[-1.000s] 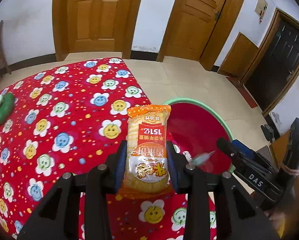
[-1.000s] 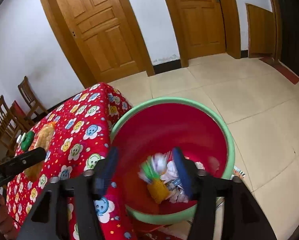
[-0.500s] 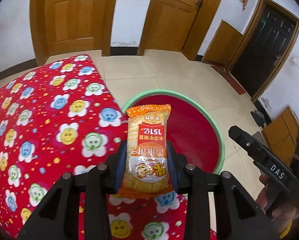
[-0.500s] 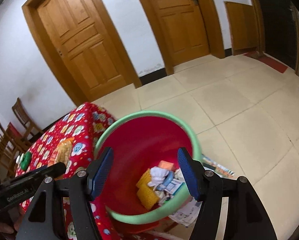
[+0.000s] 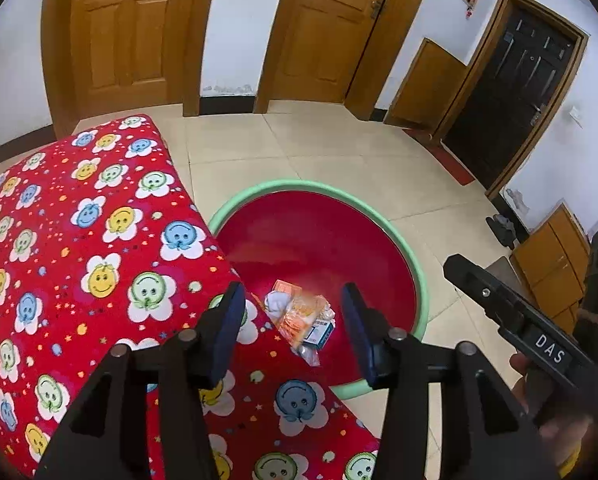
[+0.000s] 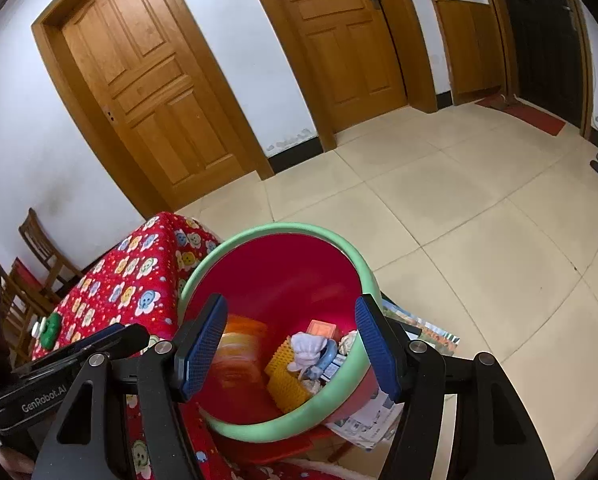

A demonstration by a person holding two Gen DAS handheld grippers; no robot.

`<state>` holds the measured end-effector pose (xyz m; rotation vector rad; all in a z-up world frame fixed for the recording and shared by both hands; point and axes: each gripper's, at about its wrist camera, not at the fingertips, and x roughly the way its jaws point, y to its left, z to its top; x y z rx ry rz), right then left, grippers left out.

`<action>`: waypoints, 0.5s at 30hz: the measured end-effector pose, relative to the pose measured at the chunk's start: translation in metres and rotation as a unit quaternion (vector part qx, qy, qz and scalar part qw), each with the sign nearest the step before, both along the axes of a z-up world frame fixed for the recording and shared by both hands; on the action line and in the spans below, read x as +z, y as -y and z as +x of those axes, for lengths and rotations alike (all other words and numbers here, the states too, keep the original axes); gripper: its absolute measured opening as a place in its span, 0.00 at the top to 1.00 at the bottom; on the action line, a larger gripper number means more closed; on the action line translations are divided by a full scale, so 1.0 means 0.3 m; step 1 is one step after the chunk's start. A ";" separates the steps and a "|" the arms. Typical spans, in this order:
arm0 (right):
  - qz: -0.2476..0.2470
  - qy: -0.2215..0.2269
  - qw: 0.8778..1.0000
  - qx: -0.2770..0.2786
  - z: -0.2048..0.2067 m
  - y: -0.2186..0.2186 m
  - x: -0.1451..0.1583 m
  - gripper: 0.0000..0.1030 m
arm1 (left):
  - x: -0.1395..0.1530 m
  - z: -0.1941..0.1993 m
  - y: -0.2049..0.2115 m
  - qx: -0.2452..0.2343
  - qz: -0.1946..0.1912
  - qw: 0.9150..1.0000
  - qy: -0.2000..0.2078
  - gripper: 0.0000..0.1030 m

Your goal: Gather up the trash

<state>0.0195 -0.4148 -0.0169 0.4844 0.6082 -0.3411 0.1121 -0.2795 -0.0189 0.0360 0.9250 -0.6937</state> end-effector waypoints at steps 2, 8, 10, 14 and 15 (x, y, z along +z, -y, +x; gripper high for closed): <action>-0.001 0.002 1.000 0.004 -0.002 -0.009 0.008 0.34 | 0.011 -0.004 -0.017 0.008 -0.002 1.000 0.001 0.52; -0.005 0.000 1.000 0.030 0.003 -0.069 0.029 0.34 | 0.047 -0.025 -0.118 0.055 0.008 0.998 0.012 0.51; -0.008 -0.003 0.999 0.040 0.007 -0.106 0.037 0.32 | 0.060 -0.038 -0.168 0.075 0.009 0.997 0.019 0.51; -0.016 -0.006 0.998 0.068 0.014 -0.195 0.053 0.29 | 0.092 -0.061 -0.292 0.121 0.007 0.992 0.026 0.51; -0.016 -0.004 0.997 0.074 0.015 -0.214 0.056 0.29 | 0.098 -0.063 -0.311 0.127 0.006 0.992 0.027 0.51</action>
